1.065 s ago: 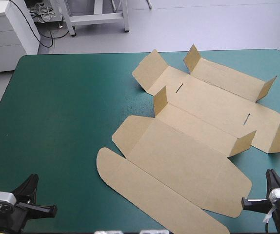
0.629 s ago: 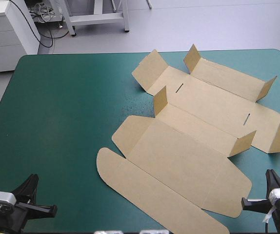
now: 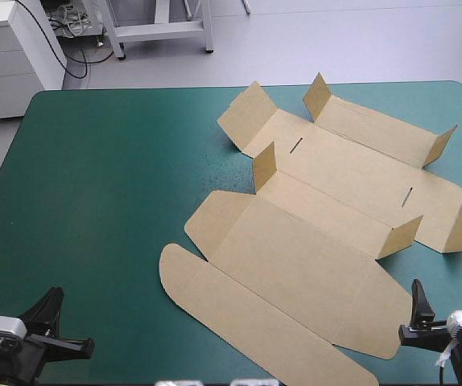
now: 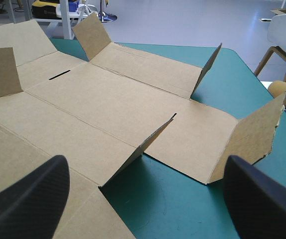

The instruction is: Fold the box

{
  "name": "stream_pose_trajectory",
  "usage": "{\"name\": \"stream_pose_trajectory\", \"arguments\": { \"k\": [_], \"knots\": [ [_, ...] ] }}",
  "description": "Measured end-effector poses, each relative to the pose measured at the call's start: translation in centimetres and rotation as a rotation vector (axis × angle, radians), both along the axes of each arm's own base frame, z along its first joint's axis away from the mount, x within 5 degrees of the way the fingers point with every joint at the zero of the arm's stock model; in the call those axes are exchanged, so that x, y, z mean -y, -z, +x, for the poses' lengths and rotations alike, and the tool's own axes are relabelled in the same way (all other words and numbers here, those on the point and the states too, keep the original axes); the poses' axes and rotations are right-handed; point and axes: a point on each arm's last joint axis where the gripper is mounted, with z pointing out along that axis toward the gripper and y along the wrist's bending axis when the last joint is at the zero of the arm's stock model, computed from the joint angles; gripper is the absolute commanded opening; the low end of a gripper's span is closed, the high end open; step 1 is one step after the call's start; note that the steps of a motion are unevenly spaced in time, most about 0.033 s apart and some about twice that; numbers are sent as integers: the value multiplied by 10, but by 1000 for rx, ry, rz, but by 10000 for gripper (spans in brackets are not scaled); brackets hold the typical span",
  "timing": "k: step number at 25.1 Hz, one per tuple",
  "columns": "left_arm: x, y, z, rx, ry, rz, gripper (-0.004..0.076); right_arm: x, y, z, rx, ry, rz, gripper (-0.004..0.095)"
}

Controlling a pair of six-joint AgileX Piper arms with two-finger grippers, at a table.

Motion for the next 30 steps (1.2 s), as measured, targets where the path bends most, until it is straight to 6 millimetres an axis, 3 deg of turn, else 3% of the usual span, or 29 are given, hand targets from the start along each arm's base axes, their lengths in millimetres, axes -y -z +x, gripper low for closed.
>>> {"name": "stream_pose_trajectory", "arguments": {
  "k": [6, 14, 18, 21, 28, 30],
  "knots": [
    [0, 0, 0, 0, 0, -1, -8, 1, -9, 7, -96, 45, 178, 790],
    [0, 0, 0, 0, 0, -1, -8, 3, -40, 45, -360, 111, 398, 791],
    [0, 0, 0, 0, 0, -1, -8, 4, -43, 75, -491, 122, 461, 790],
    [0, 0, 0, 0, 0, -1, -8, 6, -39, 111, -619, 138, 502, 790],
    [0, 0, 0, 1, 0, -1, -8, 11, -36, 168, -760, 164, 531, 790],
    [0, 0, 0, 1, 0, -1, -8, 14, -28, 189, -829, 195, 553, 790]
  ]
}}
